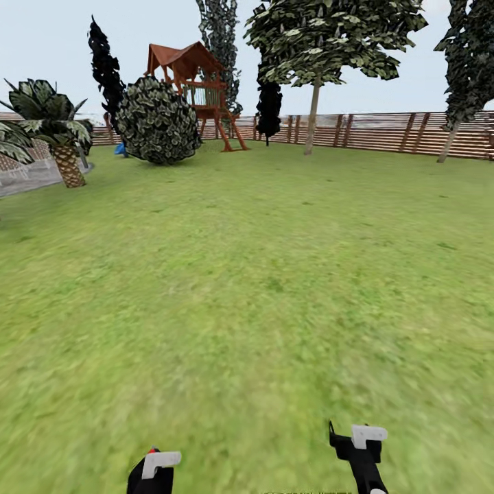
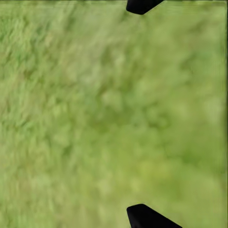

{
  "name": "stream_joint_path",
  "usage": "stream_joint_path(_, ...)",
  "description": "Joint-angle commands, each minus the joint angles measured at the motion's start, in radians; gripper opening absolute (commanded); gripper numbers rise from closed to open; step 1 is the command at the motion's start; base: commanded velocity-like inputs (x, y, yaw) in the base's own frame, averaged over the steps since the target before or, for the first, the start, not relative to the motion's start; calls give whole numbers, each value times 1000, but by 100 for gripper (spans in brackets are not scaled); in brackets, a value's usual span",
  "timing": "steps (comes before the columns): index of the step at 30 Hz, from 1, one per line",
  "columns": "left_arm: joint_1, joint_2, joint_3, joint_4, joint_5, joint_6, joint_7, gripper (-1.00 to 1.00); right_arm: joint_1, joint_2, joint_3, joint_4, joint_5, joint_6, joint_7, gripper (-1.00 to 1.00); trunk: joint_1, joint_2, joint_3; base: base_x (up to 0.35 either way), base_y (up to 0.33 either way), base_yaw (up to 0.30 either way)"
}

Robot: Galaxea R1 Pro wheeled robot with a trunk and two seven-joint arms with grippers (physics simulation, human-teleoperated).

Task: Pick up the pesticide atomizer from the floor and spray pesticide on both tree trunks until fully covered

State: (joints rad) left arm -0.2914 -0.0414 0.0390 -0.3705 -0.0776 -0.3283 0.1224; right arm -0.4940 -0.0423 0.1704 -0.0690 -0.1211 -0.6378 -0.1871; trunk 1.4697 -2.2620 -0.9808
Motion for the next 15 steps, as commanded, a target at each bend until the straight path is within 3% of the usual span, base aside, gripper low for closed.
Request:
stream_joint_path(1, 0, 0, 0, 1, 0, 0, -1, -100, 0, 0, 0, 0, 0, 0, 0, 100, 0, 0, 0, 0, -200, -299)
stream_joint_path(10, 0, 0, 1, -4, 1, 5, -3, -100, 0, 0, 0, 0, 0, 0, 0, 100, 0, 0, -4, 1, -23, -298)
stream_joint_path(15, 0, 0, 1, -2, 2, 5, -3, -100, 0, 0, 0, 0, 0, 1, 0, 100, 0, 0, -6, 211, 0, -299)
